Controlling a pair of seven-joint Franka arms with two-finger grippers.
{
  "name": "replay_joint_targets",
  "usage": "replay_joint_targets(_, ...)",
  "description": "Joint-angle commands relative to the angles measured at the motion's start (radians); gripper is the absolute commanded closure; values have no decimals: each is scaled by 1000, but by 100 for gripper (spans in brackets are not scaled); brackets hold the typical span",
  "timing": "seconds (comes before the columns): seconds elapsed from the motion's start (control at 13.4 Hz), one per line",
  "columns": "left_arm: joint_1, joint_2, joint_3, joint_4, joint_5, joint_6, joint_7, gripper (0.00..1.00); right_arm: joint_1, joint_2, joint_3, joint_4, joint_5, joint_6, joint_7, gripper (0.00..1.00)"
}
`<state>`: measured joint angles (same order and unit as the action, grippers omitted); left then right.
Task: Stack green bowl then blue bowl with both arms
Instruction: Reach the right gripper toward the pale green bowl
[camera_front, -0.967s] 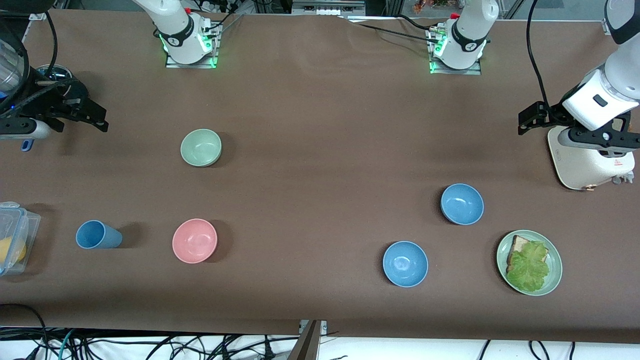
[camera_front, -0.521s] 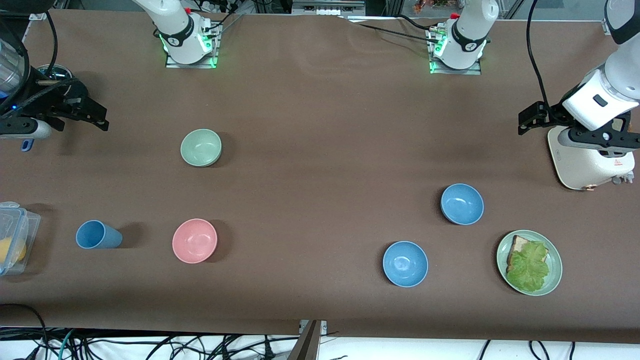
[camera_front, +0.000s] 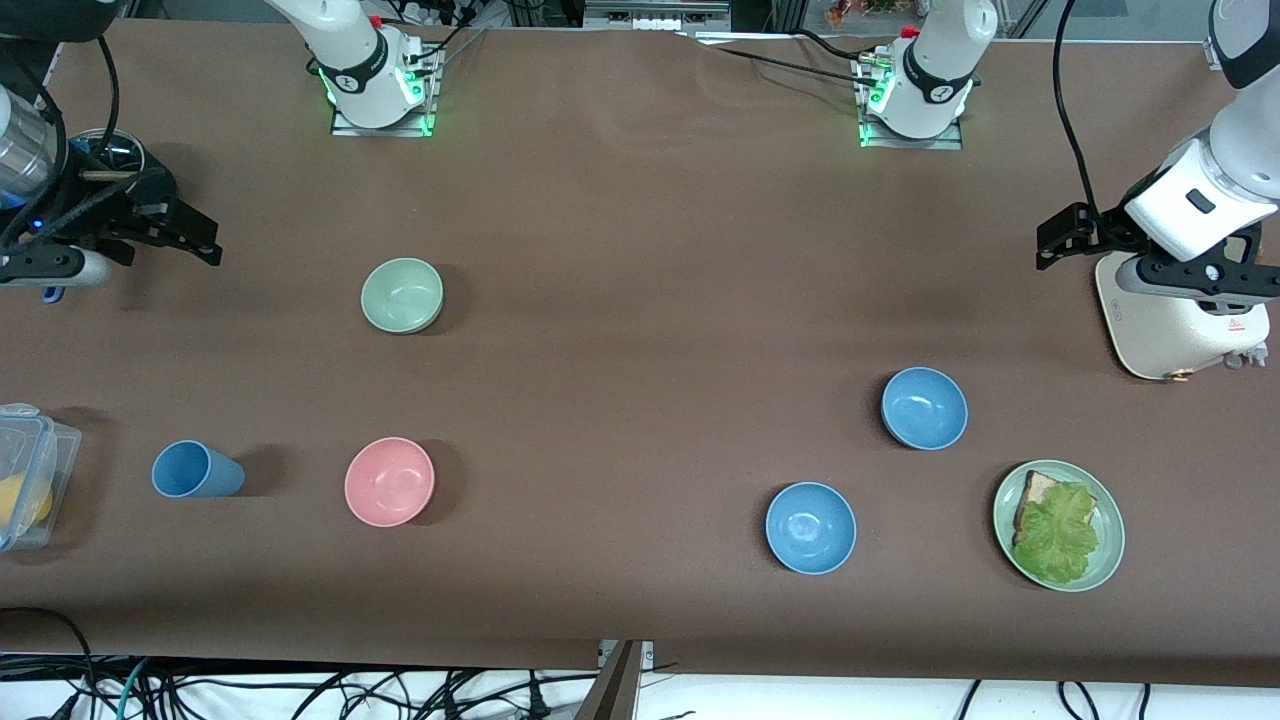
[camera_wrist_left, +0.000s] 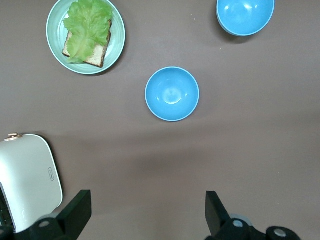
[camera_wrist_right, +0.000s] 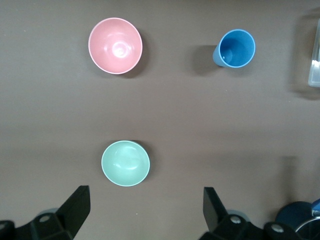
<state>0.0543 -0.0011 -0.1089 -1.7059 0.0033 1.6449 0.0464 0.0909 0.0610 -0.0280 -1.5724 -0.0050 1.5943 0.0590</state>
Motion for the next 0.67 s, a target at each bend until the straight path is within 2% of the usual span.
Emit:
replay_joint_targets(0.0, 6, 12, -9, 28, 15, -19, 4, 0, -8, 66, 8, 12, 10, -20, 1, 0)
replay_joint_targets(0.22, 6, 12, -9, 28, 15, -19, 4, 0, 9, 102, 14, -26, 11, -10, -1, 0)
replay_joint_targets(0.37, 6, 12, -9, 28, 15, -19, 4, 0, 12, 120, 16, -73, 14, 45, 1, 0)
replay_joint_targets(0.6, 6, 12, -9, 28, 14, -19, 4, 0, 27, 117, 23, -245, 49, 310, -1, 0)
